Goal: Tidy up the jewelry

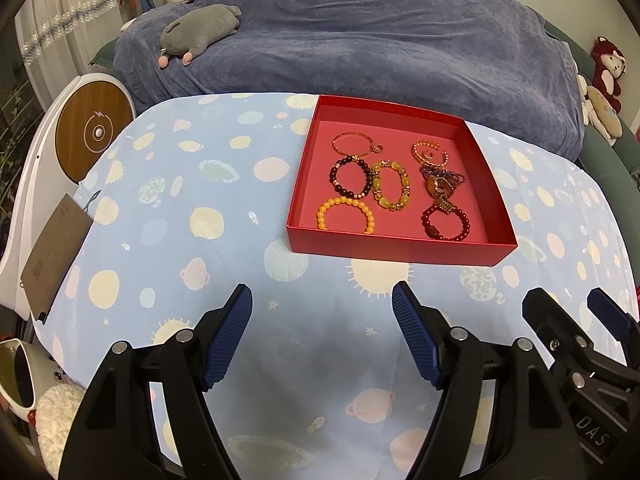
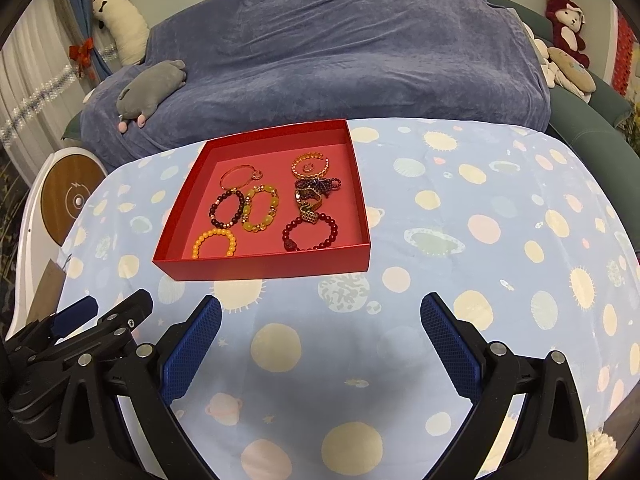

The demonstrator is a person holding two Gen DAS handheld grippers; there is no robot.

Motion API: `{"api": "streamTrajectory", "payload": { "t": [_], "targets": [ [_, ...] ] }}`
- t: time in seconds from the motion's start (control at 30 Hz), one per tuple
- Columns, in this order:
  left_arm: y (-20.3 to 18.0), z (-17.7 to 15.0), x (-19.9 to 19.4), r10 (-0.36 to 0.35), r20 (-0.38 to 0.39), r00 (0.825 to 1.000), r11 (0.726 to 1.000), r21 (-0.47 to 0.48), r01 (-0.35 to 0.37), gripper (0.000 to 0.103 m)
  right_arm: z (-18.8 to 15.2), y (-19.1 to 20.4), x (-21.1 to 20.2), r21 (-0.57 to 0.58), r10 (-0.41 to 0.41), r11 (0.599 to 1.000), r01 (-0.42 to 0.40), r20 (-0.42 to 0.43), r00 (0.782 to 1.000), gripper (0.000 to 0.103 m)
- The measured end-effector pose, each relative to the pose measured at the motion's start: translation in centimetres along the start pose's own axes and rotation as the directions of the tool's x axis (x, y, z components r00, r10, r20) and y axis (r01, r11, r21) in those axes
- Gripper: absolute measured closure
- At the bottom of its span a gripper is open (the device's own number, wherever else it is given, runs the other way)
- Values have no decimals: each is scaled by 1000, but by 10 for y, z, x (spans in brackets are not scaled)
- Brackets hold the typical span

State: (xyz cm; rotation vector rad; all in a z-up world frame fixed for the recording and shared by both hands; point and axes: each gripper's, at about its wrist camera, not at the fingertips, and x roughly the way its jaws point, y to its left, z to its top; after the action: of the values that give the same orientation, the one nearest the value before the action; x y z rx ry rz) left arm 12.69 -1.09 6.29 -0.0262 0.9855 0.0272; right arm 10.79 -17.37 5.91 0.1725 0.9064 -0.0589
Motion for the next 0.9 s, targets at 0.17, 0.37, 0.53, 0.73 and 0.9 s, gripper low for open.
{"api": "streamTrajectory", "payload": {
  "t": [0.17, 0.37, 0.53, 0.73, 0.9],
  "targets": [
    [-1, 1, -2, 4, 7, 1000, 1000, 0, -4, 33, 1, 0, -2, -2, -5, 1000, 5, 7, 1000, 7],
    [-3, -1, -6, 2, 21, 1000, 1000, 14, -2, 32, -1, -1, -5, 0, -16, 1000, 16, 14, 1000, 7],
    [-2, -2, -8, -6, 24, 1000, 1000, 8, 6, 31, -1, -1, -7, -6, -23, 1000, 24, 25, 999, 7],
    [-1, -4, -9, -17, 25, 1000, 1000, 4, 17, 30, -1, -1, -9, -7, -22, 1000, 23, 29, 999, 7],
    [-1, -6, -10, -20, 26, 999, 1000, 9, 20, 29, -1, -1, -9, -8, -25, 1000, 25, 28, 999, 7]
  ]
}}
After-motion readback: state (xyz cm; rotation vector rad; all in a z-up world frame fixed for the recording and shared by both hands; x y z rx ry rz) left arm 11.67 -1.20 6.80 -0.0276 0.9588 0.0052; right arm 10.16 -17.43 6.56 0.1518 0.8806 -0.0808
